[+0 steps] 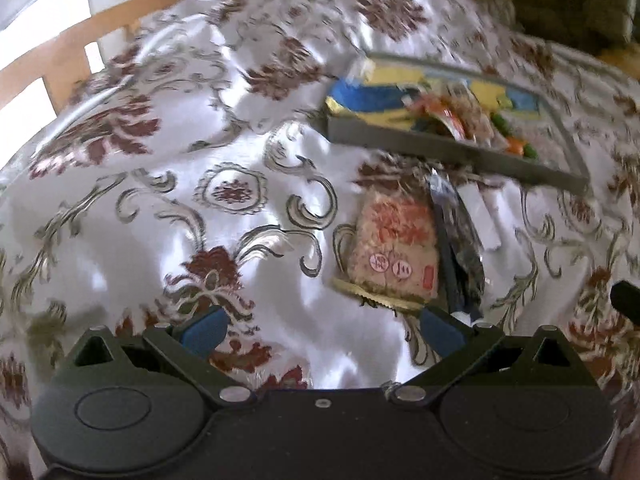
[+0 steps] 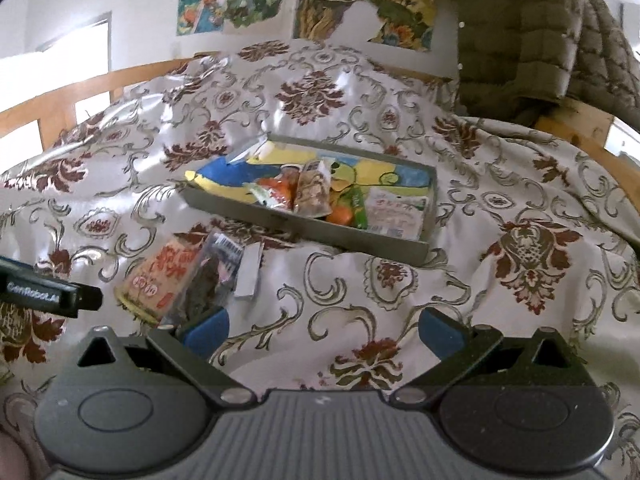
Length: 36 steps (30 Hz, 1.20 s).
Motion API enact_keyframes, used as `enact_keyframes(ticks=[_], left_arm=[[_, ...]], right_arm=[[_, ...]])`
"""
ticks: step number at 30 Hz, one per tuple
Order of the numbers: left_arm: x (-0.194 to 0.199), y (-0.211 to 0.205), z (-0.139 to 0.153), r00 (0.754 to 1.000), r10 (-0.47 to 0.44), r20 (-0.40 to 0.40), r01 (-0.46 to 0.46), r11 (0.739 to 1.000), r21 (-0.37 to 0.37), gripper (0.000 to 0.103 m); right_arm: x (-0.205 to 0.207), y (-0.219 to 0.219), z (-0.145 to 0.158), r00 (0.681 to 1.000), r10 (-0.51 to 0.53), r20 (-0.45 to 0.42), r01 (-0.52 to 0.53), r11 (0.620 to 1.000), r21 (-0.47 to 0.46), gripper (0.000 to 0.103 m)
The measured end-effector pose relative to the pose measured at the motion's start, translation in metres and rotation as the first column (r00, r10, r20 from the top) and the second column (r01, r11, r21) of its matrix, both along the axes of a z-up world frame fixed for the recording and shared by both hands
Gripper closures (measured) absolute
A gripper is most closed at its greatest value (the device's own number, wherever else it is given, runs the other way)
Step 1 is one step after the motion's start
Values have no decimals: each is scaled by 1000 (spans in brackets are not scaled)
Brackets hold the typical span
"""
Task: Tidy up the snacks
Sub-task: 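Grasp the red-print snack bag with the left tool while the right grasps the blue packet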
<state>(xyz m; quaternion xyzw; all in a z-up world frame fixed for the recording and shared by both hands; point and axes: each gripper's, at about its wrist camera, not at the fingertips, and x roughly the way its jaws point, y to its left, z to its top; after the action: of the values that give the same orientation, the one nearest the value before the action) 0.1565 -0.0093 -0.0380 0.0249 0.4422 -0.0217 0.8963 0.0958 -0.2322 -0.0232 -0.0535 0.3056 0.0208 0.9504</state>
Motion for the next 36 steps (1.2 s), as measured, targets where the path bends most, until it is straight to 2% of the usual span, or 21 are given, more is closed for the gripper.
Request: enact_keyframes(ticks=[4, 6, 13, 20, 24, 30, 33, 36], left_arm=[[10, -5, 0, 995, -95, 9, 94, 991, 92, 1], [13, -6, 0, 991, -136, 9, 134, 985, 112, 1], [27, 2, -5, 990, -142, -20, 143, 989, 28, 1], [40, 3, -7, 988, -155, -21, 155, 987, 45, 1], [47, 5, -7, 987, -160, -24, 161, 987, 29, 1], [59, 7, -7, 986, -163, -31, 163, 987, -12, 1], [66, 8, -9, 979, -203, -29, 201, 978, -62, 1], [74, 5, -11, 972, -231, -34, 228, 971, -75, 1]], right_arm=[[5, 3, -4, 999, 20, -26, -20, 1000, 8, 0], [7, 6, -6, 999, 31, -37, -31, 999, 10, 0], [13, 17, -11, 997, 69, -42, -70, 998, -9, 0], [22, 26, -19, 993, 100, -65, -102, 995, -23, 0], [27, 34, -24, 989, 129, -75, -132, 990, -42, 0], [38, 40, -29, 979, 173, -104, -171, 985, 29, 0], [44, 46, -34, 976, 186, -115, -182, 982, 48, 0], [51, 55, -42, 970, 205, -134, -201, 979, 43, 0]])
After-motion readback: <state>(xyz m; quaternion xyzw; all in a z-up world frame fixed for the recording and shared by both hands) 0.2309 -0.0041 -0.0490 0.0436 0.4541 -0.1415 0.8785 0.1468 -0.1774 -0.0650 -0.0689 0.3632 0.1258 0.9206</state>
